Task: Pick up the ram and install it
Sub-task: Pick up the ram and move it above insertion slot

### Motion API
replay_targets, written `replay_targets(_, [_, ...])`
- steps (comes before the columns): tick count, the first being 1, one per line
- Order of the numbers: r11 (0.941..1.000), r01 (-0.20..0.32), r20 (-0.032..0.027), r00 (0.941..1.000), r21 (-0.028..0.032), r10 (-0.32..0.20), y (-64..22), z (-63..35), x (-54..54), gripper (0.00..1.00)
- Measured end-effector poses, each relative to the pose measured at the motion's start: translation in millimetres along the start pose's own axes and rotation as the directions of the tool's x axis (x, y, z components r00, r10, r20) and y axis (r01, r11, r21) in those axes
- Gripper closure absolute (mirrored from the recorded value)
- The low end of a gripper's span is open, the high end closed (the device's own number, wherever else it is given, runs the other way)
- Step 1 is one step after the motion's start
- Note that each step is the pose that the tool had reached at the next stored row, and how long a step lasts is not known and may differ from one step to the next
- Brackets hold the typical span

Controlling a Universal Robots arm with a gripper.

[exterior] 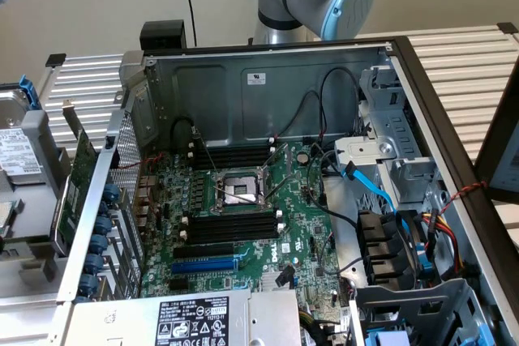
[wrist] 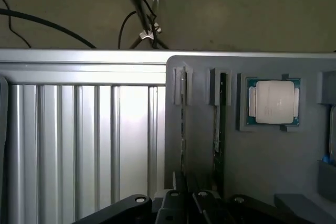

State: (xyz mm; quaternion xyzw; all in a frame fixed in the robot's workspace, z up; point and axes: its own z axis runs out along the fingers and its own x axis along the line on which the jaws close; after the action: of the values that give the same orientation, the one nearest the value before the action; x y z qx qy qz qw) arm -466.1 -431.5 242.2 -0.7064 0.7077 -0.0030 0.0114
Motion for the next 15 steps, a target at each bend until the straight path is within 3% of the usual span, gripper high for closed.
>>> replay_targets(11, [1.0,0.0,-0.0042,1.0,0.0,0.0,-1.2,-50.0,-0.7,0.88])
replay_targets(15, [1.0,0.0,-0.0051,1.0,-0.0001,0.0,-6.6,-68.0,-0.8,0.88])
